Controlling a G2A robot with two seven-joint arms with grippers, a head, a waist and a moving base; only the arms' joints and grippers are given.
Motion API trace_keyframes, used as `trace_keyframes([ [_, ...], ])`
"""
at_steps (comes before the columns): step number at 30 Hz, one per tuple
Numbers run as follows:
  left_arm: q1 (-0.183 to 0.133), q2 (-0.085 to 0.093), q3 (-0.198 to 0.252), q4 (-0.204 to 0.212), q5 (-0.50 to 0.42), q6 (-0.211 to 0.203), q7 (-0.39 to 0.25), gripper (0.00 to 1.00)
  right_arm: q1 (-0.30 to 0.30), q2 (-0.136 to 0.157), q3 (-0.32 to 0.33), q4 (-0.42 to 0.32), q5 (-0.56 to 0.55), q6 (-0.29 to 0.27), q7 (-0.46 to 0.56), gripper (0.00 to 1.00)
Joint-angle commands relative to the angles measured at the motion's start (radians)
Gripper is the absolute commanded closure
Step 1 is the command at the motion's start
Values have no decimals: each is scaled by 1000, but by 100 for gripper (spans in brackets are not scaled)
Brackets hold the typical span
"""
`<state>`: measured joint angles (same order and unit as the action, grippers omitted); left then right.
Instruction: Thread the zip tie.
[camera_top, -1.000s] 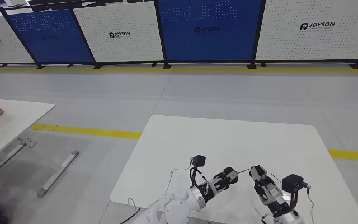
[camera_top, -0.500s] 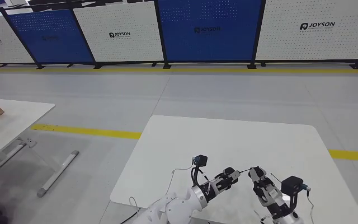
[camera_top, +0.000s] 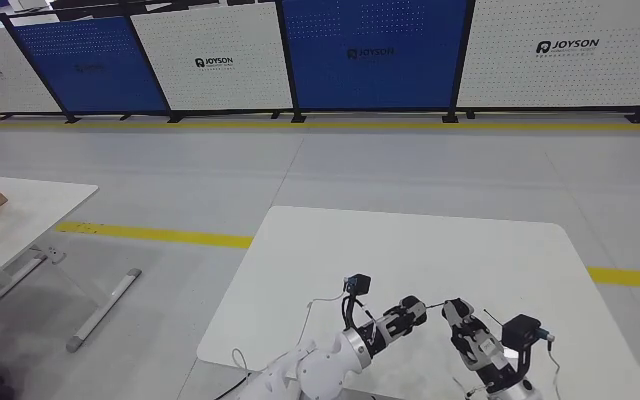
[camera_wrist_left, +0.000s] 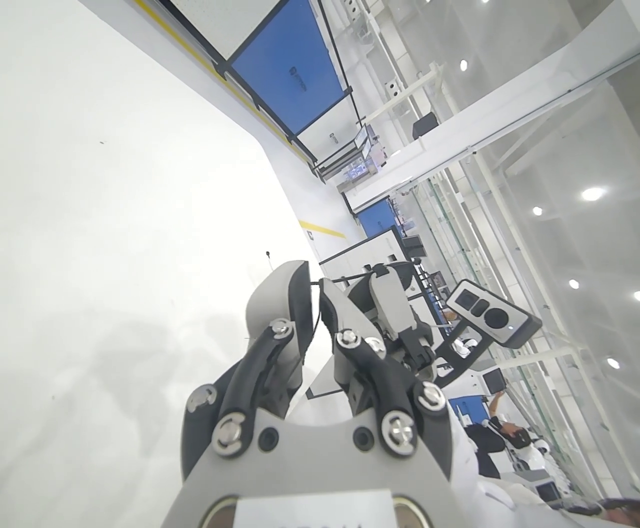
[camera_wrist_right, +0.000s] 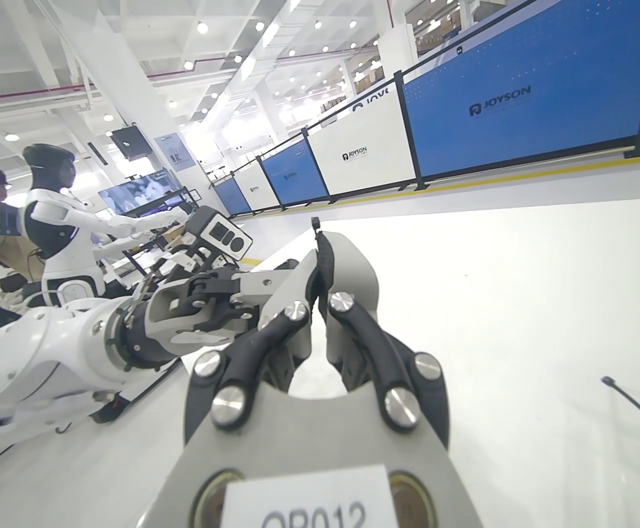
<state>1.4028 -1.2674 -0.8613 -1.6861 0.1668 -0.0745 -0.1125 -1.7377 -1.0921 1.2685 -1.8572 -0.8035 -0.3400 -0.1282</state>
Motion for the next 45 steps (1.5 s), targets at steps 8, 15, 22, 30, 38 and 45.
trace_keyframes([
  [8, -1, -2, 0, 6, -1, -8, 9, 100, 12, 18, -13, 10, 38, 0, 2, 100],
  [15, 1, -2, -2, 8, -3, -15, 14, 100, 25, 30, -30, 20, 72, 0, 1, 100],
  [22, 8, -3, -12, 7, -16, -23, 31, 100, 31, 49, -37, 34, 111, 0, 2, 14],
  [30, 12, -4, -16, 4, -20, -23, 42, 100, 25, 61, -39, 62, 98, 0, -37, 42],
  [38, 14, -3, -9, -2, 12, -18, 29, 100, 22, 77, -50, 36, 92, 0, -60, 55],
  [45, 23, 0, -6, -15, 56, -14, 32, 100, 29, 90, -51, 26, 101, 0, -69, 64],
])
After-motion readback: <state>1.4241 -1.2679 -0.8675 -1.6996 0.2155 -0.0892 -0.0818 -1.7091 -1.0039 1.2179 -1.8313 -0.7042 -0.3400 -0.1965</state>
